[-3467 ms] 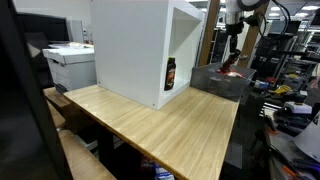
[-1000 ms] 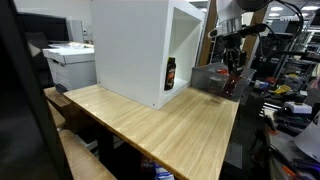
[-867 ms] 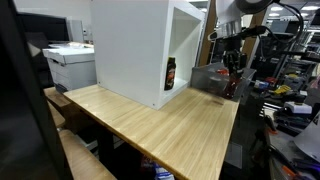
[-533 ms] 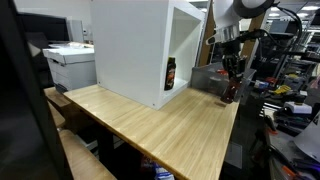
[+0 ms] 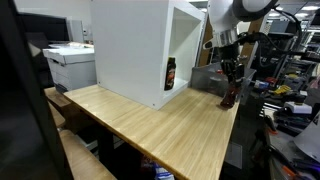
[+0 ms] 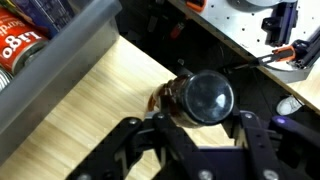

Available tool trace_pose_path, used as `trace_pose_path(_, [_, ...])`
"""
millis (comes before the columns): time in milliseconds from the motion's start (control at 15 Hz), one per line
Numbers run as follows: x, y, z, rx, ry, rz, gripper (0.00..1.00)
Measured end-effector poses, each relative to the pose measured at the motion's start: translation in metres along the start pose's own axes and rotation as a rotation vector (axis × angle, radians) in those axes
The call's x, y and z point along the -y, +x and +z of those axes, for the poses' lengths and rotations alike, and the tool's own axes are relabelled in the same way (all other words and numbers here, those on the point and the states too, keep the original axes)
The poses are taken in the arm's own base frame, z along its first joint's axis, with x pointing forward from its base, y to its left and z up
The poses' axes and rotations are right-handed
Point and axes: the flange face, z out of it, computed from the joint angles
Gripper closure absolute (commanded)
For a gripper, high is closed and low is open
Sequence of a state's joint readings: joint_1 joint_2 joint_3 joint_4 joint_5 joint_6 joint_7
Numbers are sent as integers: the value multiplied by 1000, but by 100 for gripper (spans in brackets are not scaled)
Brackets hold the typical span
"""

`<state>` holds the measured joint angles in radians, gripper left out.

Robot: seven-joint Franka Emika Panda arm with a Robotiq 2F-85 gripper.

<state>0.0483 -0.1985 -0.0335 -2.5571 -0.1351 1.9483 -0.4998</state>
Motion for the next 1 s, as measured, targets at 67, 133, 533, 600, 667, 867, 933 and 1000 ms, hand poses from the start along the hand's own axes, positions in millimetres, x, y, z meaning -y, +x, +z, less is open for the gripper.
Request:
trace_pose_path(67, [5,2,2,8,-3,-4,74])
trace_pose_path(133, [8,3,4,13,-5,-6,74])
trace_pose_path(533, [15,7,15,30,-5,-19,74])
trace_pose_path(600, [15,7,16,29,-6,-20,74])
trace_pose_path(667, [15,8,17,27,-6,-20,74])
trace_pose_path(867, [15,8,17,27,-7,-21,74])
trace_pose_path(933, [15,8,17,27,-7,-21,74])
trace_pose_path(1000, [15,8,17,27,-7,-21,74])
